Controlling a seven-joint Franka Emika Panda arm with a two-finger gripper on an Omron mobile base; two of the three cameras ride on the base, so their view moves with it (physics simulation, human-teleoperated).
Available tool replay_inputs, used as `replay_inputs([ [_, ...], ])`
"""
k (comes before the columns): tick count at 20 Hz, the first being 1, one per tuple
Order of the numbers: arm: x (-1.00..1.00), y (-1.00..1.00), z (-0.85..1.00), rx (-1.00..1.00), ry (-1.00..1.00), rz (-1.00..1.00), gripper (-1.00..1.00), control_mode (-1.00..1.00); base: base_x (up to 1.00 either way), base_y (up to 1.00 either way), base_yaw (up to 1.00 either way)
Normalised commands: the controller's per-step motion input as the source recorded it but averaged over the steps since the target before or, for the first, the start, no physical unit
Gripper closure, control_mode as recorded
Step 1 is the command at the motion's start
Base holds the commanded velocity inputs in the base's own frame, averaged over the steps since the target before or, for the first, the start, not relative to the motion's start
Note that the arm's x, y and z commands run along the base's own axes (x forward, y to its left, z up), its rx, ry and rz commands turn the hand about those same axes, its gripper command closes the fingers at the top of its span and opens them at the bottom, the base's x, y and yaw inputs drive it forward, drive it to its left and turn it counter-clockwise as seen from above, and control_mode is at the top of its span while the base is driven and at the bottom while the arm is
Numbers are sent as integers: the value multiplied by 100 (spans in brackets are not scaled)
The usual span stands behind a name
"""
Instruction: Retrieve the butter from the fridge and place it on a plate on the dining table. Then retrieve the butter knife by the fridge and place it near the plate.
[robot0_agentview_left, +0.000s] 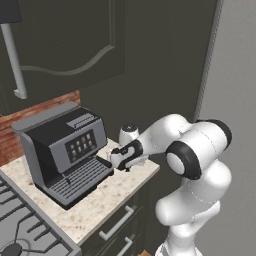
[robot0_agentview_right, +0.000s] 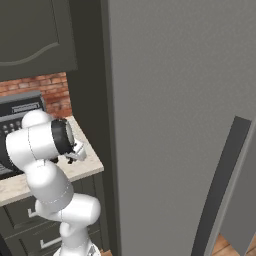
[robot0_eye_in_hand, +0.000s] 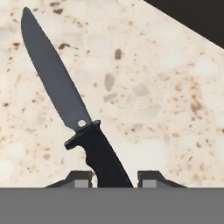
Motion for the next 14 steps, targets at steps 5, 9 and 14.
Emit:
replay_inputs([
  [5,-33,-1,17,0,-6,0,100,-100,0,0,0],
  [9,-39,-38,32,0,-2,0,100,-100,0,0,0],
  [14,-31,-43,36,0,0,0,100,-100,0,0,0],
])
